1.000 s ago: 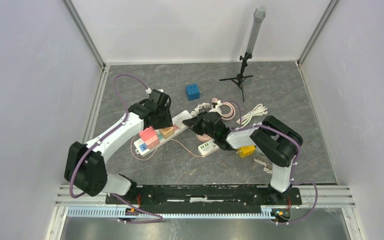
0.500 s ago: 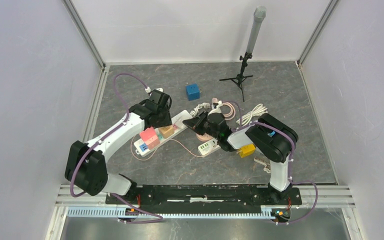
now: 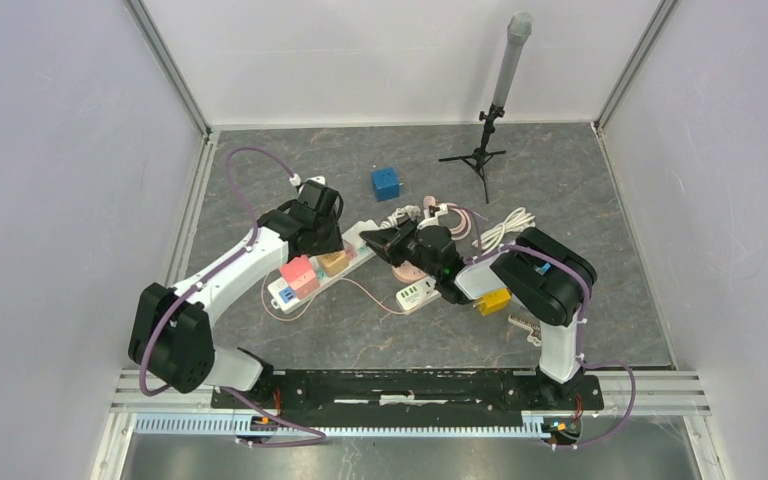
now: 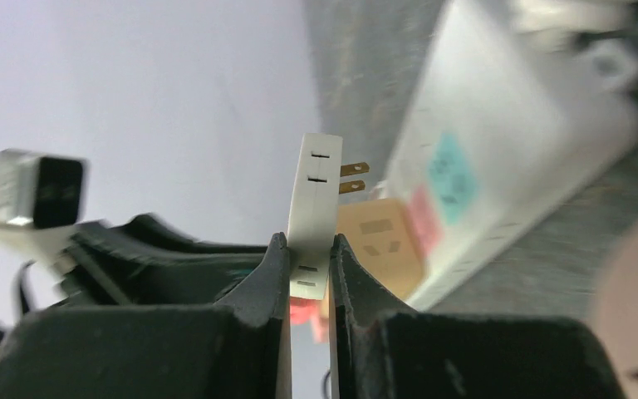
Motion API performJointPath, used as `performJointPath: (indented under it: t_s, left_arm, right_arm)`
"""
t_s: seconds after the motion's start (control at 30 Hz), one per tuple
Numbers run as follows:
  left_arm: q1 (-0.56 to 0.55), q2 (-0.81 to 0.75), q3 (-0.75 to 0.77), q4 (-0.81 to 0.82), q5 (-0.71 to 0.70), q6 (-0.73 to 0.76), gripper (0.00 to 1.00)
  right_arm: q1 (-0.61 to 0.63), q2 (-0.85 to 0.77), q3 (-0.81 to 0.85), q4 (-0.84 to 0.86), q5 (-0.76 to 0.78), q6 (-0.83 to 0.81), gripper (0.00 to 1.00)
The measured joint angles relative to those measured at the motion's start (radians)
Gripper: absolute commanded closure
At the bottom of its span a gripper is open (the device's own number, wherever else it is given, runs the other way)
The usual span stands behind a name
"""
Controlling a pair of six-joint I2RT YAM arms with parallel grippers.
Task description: Pull the plug off the socket
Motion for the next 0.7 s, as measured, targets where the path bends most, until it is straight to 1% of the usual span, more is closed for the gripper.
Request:
performJointPath:
  t_s: [0.1,0.2,0.4,0.57,0.7]
  left_arm:
    - [0.000,-0.001,-0.002,0.003,0.000,0.000,0.57]
    - [0.000,-0.001,-0.002,0.003,0.000,0.000,0.57]
    - [0.000,-0.021,-0.006,0.002,0.000,0.000,0.55]
    - [0.000,-0.051,-0.006,-0.051,0.010,0.001,0.48]
    - [0.000,-0.106,0.014,-0.093,0.025,0.008,0.43]
  right_arm:
    - [0.005,0.000,0.001,0.090,-0.022,0.030,1.00]
    - [0.008,0.000,0.003,0.097,-0.024,0.020,1.00]
    - [0.000,-0.071,0.001,-0.034,0.039,-0.090,1.00]
    - [-0.027,-0.190,0.001,-0.114,0.096,-0.213,1.00]
    - [-0.047,-0.277,0.000,-0.184,0.143,-0.301,1.00]
